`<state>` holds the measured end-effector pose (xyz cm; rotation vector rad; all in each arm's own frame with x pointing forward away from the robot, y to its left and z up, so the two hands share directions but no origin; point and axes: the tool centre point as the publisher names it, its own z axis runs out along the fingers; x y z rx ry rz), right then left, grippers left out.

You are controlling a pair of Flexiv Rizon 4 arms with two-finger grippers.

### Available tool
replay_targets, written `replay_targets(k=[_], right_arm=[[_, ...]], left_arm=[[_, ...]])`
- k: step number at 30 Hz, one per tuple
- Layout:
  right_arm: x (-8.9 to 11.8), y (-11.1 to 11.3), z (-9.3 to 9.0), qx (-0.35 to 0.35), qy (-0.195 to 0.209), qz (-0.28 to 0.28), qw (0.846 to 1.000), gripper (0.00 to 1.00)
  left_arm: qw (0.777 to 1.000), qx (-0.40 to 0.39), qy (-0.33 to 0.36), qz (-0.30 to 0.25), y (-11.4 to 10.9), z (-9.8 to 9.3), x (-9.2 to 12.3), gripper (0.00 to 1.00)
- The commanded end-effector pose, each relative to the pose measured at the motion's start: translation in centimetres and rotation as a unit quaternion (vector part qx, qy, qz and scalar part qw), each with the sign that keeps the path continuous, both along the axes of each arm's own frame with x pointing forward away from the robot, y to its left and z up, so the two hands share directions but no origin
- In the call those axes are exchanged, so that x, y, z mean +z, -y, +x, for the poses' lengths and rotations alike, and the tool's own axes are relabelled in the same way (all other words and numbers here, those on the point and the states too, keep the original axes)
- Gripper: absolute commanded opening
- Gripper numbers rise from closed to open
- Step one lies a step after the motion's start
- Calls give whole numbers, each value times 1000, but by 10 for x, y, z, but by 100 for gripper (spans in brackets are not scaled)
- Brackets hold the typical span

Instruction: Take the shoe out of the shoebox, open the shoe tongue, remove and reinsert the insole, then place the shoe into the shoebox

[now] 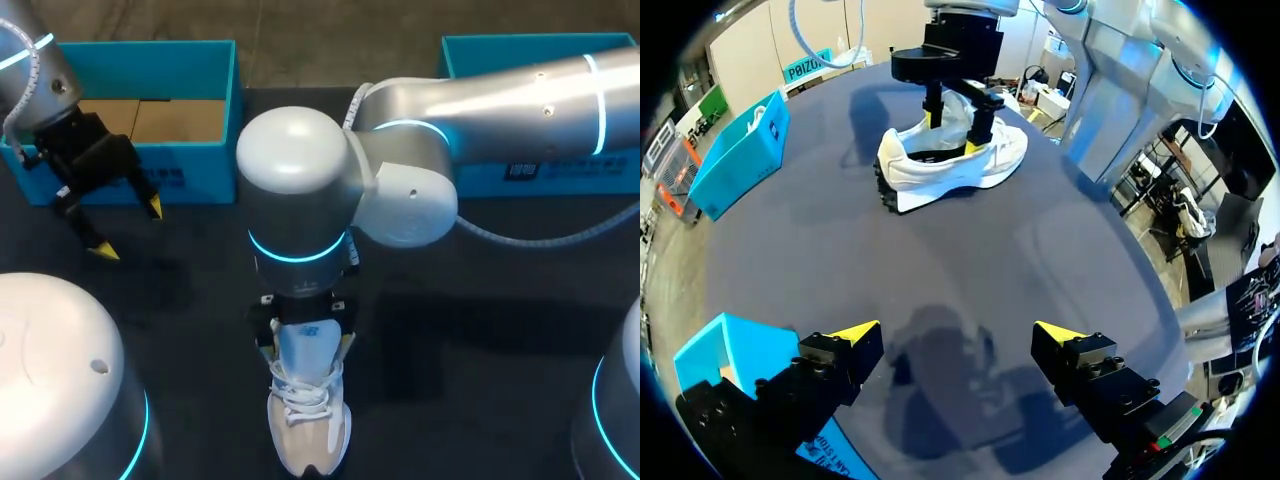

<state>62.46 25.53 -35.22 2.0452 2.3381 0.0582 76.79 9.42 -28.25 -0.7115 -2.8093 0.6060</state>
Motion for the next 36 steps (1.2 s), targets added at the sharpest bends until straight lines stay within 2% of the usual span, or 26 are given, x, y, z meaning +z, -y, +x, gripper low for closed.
replay_targets(k=[1, 13, 18, 31, 36], right_arm=[[2, -8, -14, -116, 16, -3, 993, 100], [9, -7, -24, -123, 21, -3, 992, 100], [8, -1, -22, -128, 22, 2, 991, 100], [31, 6, -20, -134, 43, -13, 990, 100], [32, 5, -21, -132, 44, -16, 990, 100]], left_arm=[[1000, 0, 0, 1, 0, 0, 0, 100], [1000, 0, 0, 1, 0, 0, 0, 100], [1000, 0, 0, 1, 0, 0, 0, 100], [1000, 0, 0, 1, 0, 0, 0, 100], [1000, 0, 0, 1, 0, 0, 0, 100]])
